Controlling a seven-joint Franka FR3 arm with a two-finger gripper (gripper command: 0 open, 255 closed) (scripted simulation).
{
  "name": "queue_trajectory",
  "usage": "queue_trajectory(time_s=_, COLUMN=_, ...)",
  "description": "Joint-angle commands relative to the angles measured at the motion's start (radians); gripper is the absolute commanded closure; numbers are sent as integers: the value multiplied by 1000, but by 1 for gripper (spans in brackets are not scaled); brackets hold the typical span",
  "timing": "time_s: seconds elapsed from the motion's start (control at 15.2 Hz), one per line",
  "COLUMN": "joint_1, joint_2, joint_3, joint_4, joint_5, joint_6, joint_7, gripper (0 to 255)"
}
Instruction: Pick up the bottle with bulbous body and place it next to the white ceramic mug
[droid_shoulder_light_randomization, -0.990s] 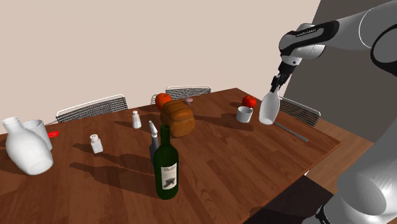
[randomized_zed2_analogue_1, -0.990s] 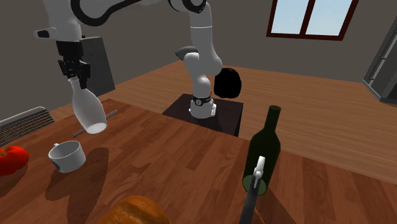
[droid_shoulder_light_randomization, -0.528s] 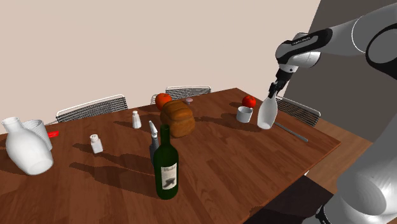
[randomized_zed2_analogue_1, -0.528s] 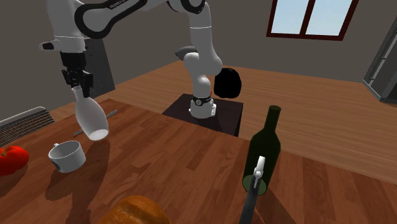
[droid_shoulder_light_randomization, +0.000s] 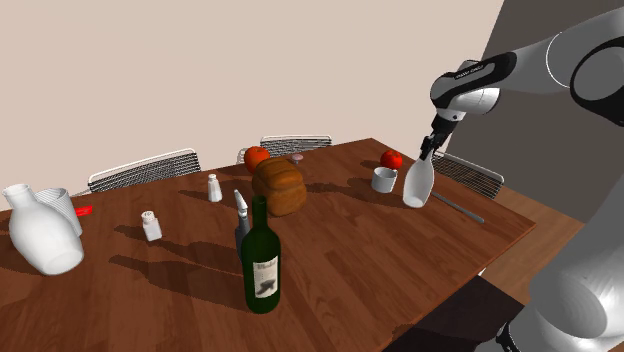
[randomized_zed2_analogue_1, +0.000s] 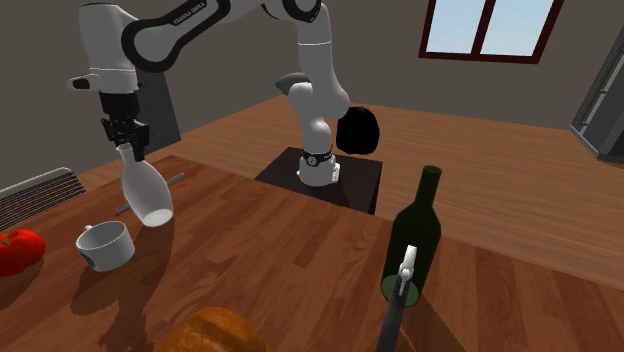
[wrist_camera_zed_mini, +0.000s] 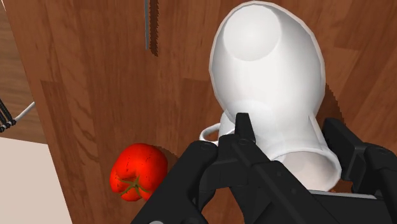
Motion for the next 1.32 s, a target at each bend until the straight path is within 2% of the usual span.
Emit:
queue_trajectory(time_s=0.0, joint_1=0, joint_2=0, joint_3=0, joint_4=0, joint_5=0, joint_6=1, joint_7=0, gripper=255)
queue_trajectory(time_s=0.13, joint_1=0, joint_2=0, joint_3=0, joint_4=0, joint_5=0, joint_6=1, joint_7=0, gripper=255)
queue_trajectory(time_s=0.2, joint_1=0, joint_2=0, joint_3=0, joint_4=0, joint_5=0, joint_6=1, joint_7=0, gripper=0)
queue_trajectory(time_s=0.53, joint_1=0, joint_2=0, joint_3=0, joint_4=0, joint_5=0, joint_6=1, joint_7=0, gripper=0)
queue_trajectory(time_s=0.79, joint_1=-1, joint_2=-57, joint_3=-5, joint_4=60, joint_5=-27, joint_6=-112, joint_7=18, gripper=0)
queue_trajectory(time_s=1.25, joint_1=-1, joint_2=-57, joint_3=-5, joint_4=60, joint_5=-27, joint_6=-112, joint_7=18, gripper=0)
